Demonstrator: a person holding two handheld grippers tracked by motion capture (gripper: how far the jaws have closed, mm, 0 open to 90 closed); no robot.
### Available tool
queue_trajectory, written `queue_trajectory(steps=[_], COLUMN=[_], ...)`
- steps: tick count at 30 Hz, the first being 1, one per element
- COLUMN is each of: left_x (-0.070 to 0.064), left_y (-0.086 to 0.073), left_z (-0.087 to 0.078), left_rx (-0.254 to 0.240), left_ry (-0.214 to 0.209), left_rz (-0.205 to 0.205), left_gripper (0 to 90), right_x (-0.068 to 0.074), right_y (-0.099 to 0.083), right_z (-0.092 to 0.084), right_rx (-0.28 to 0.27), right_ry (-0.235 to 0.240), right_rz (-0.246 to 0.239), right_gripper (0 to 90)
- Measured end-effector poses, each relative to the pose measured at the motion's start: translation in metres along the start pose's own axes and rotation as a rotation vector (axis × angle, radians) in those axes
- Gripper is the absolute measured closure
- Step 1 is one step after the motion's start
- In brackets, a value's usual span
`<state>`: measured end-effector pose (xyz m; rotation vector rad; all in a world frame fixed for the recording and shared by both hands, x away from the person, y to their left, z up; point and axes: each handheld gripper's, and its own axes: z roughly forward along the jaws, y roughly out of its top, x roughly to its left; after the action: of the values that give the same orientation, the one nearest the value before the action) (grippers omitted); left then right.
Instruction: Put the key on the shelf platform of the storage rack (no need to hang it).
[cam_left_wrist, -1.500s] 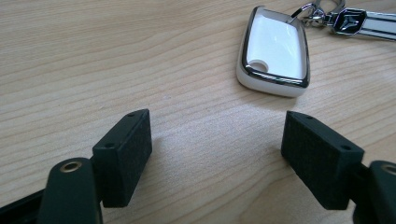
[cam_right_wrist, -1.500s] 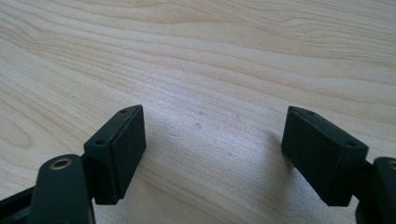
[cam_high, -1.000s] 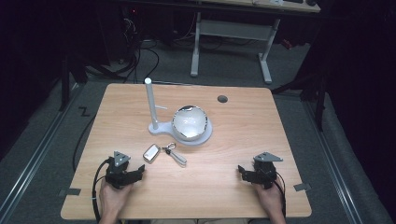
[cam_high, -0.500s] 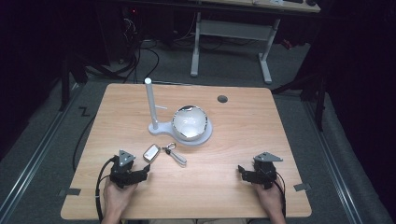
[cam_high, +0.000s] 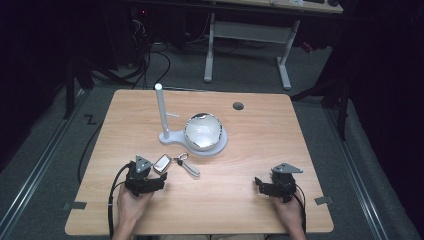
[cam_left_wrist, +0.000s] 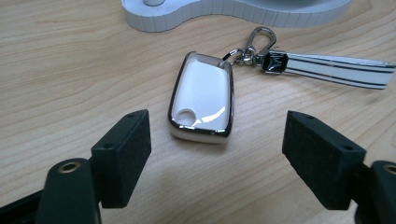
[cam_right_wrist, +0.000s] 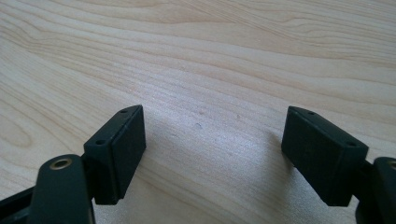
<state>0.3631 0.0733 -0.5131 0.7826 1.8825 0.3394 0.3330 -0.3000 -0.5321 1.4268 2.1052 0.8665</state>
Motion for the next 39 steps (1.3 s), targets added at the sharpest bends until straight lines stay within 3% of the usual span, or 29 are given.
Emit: queue_trajectory(steps=[9,10,15,20,32,35,39], left_x=[-0.012,-0.012,-0.01,-0.009,-0.01,-0.011,-0.012], left_y=[-0.001,-0.001,-0.001,-0.008,-0.008,-0.008,-0.007], left_z=[0.018,0.021,0.035,0.044,0.046,0.046,0.046], left_rx=[-0.003,-0.004,0.003,-0.005,0.021,0.021,0.039], left_ry=[0.021,0.019,0.048,0.071,0.069,0.074,0.088], left_rz=[0.009,0.026,0.025,0.083,0.056,0.059,0.072], left_gripper=[24.4,24.5,25.7,28.4,40.0,47.2,49.1], right_x=[0.0,0.0,0.0,0.0,0.0,0.0,0.0], right_y=[0.0,0.0,0.0,0.0,0.0,0.0,0.0], right_z=[0.0,0.0,0.0,0.0,0.0,0.0,0.0], right_rx=[0.0,0.0,0.0,0.0,0.0,0.0,0.0], right_ry=[0.0,0.0,0.0,0.0,0.0,0.0,0.0], right_rz=[0.0,0.0,0.0,0.0,0.0,0.0,0.0], right_gripper=[22.2,22.2,22.2,22.2,22.2,22.2,22.2])
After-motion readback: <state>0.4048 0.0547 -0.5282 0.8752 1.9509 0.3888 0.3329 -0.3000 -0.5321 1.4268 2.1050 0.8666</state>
